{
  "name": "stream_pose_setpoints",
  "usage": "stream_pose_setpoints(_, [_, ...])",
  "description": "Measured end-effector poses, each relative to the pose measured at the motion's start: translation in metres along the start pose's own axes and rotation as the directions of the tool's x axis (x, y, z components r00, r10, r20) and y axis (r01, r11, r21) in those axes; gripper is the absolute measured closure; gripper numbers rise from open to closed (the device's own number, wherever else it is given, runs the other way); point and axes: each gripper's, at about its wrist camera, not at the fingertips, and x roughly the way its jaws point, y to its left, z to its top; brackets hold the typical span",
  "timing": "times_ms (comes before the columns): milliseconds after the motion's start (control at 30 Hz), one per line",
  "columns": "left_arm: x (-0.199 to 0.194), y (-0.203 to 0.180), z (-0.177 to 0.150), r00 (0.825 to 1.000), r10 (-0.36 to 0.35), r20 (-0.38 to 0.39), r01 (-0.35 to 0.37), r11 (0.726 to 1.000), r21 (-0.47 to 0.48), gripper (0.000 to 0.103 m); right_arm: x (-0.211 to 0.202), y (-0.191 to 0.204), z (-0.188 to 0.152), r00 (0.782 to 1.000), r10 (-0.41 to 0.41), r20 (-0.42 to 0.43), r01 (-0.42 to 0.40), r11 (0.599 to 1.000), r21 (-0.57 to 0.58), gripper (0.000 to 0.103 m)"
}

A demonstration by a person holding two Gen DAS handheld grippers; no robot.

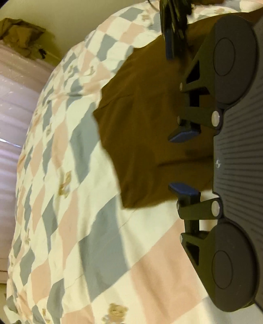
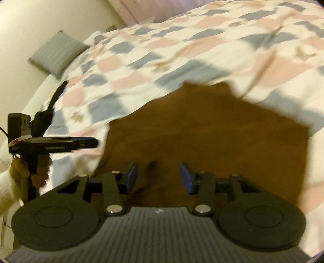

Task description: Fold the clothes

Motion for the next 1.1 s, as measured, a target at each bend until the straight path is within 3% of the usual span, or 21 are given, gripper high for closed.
stream_pose_setpoints(133, [0.026,0.009,0.053,0.997,-0.067,-0.04,0.07,0.994,0.086,0.058,-0.007,-0.069,0.06,0.998,-0.028,-0.047,0.027,0.999,-0.035,0.058])
stream_pose_setpoints(233, [0.058,0.001,0.089,0.981,-0.155,-0.113,0.172,0.971,0.165,0.047,0.01,-0.107,0.096,0.991,0.027,-0.13,-0.032,0.999,-0.04,0.056])
stream_pose_setpoints(267, [0.07,-0.001,0.101,0.972,-0.186,-0.141,0.21,0.96,0.185,0.046,0.018,-0.116,0.105,0.986,0.052,-0.159,-0.06,0.997,-0.045,0.049])
stream_pose_setpoints(433, [0.117,-0.011,0.123,0.933,-0.261,-0.249,0.323,0.913,0.25,0.031,0.066,-0.139,0.117,0.951,0.149,-0.27,-0.161,0.987,-0.022,0.047])
stream_pose_setpoints(533, [0.141,-0.01,0.122,0.907,-0.292,-0.304,0.366,0.903,0.225,0.029,0.09,-0.149,0.116,0.932,0.218,-0.289,-0.217,0.976,0.037,0.04])
stream_pose_setpoints(600, [0.15,-0.011,0.12,0.889,-0.322,-0.324,0.4,0.892,0.21,0.035,0.099,-0.156,0.114,0.921,0.285,-0.264,-0.266,0.958,0.107,0.04])
stream_pose_setpoints(667, [0.156,-0.014,0.117,0.873,-0.353,-0.337,0.434,0.877,0.206,0.066,0.104,-0.157,0.112,0.911,0.316,-0.265,-0.29,0.948,0.132,0.083])
stream_pose_setpoints(700, [0.157,-0.017,0.115,0.863,-0.37,-0.344,0.454,0.867,0.205,0.074,0.104,-0.156,0.111,0.911,0.316,-0.266,-0.292,0.948,0.126,0.086])
stream_pose_setpoints(733, [0.157,-0.019,0.114,0.855,-0.385,-0.348,0.471,0.857,0.208,0.093,0.1,-0.151,0.111,0.919,0.298,-0.259,-0.283,0.955,0.094,0.088])
stream_pose_setpoints(767, [0.155,-0.022,0.113,0.855,-0.388,-0.343,0.475,0.852,0.221,0.097,0.095,-0.146,0.111,0.928,0.278,-0.249,-0.272,0.96,0.061,0.091])
stream_pose_setpoints(967, [0.105,-0.036,0.104,0.912,-0.346,-0.22,0.405,0.843,0.355,0.098,0.024,-0.088,0.096,0.981,0.168,-0.095,-0.181,0.973,-0.143,0.094])
stream_pose_setpoints(1100, [0.039,-0.053,0.08,0.945,-0.306,-0.112,0.323,0.828,0.458,0.098,-0.053,-0.029,0.052,0.99,0.14,0.026,-0.127,0.95,-0.286,0.095])
